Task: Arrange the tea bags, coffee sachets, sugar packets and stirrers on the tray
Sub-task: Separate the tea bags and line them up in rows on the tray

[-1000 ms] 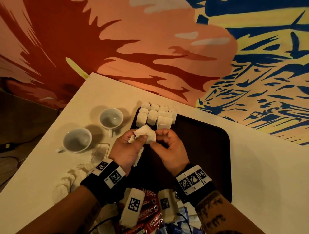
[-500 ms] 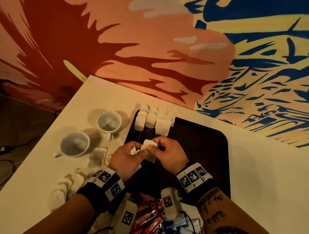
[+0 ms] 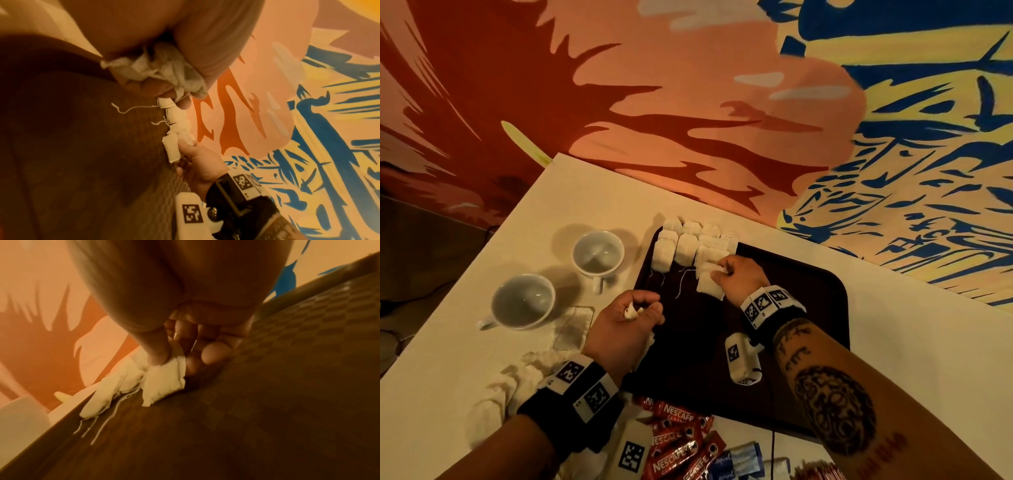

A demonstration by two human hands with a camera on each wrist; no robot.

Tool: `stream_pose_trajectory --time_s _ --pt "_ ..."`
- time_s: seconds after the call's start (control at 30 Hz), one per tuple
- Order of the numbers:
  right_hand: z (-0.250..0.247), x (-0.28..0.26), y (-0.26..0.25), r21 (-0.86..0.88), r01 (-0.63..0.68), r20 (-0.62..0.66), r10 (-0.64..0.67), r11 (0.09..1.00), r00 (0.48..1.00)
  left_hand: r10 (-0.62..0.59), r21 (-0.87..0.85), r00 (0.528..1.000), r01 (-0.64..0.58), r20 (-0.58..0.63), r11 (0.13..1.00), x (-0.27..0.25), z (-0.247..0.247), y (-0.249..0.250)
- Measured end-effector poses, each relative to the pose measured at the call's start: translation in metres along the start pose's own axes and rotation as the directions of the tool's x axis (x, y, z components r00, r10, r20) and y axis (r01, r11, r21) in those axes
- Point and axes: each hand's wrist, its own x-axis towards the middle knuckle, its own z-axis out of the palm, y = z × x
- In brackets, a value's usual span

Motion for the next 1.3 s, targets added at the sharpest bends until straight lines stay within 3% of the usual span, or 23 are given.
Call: stream_pose_trajectory --time_s 0.2,0.77,0.9,1.0,1.1,1.2,1.3 --pt "0.006 0.008 -0.004 -0.021 -0.002 -0.019 0.002 1.000 1.000 0.007 -0.096 0.999 -0.012 -0.053 0.995 0.005 -0.004 0.000" --pt "0.002 0.013 -0.006 -0.097 -0.026 -0.065 0.020 0.995 0.998 -0.033 -0.108 0.999 0.032 -0.005 0.994 0.005 0.002 0.002" --pt "-0.004 0.002 -0.010 0.007 -0.051 -0.136 0.051 0.999 0.989 -0.089 -0.224 0.996 0.089 0.013 0.970 0.006 0.008 0.005" --pt "-0.008 -0.031 -0.025 0.119 0.062 -0.208 -0.036 0.991 0.978 -0.163 -0.378 0.986 0.164 0.035 0.911 0.006 0.012 0.009" --pt "-0.003 -0.080 -0.044 0.315 0.186 -0.040 -0.182 0.931 0.982 -0.267 -0.520 0.958 0.282 0.105 0.807 0.009 0.017 0.016" --pt "0.009 -0.122 -0.055 0.512 0.167 0.178 -0.294 0.843 0.939 -0.330 -0.550 0.939 0.328 0.098 0.768 0.011 0.022 0.022" --pt "0.022 -0.133 -0.051 0.413 0.210 0.109 -0.278 0.886 0.954 -0.353 -0.548 0.928 0.358 0.119 0.756 0.007 0.028 0.027"
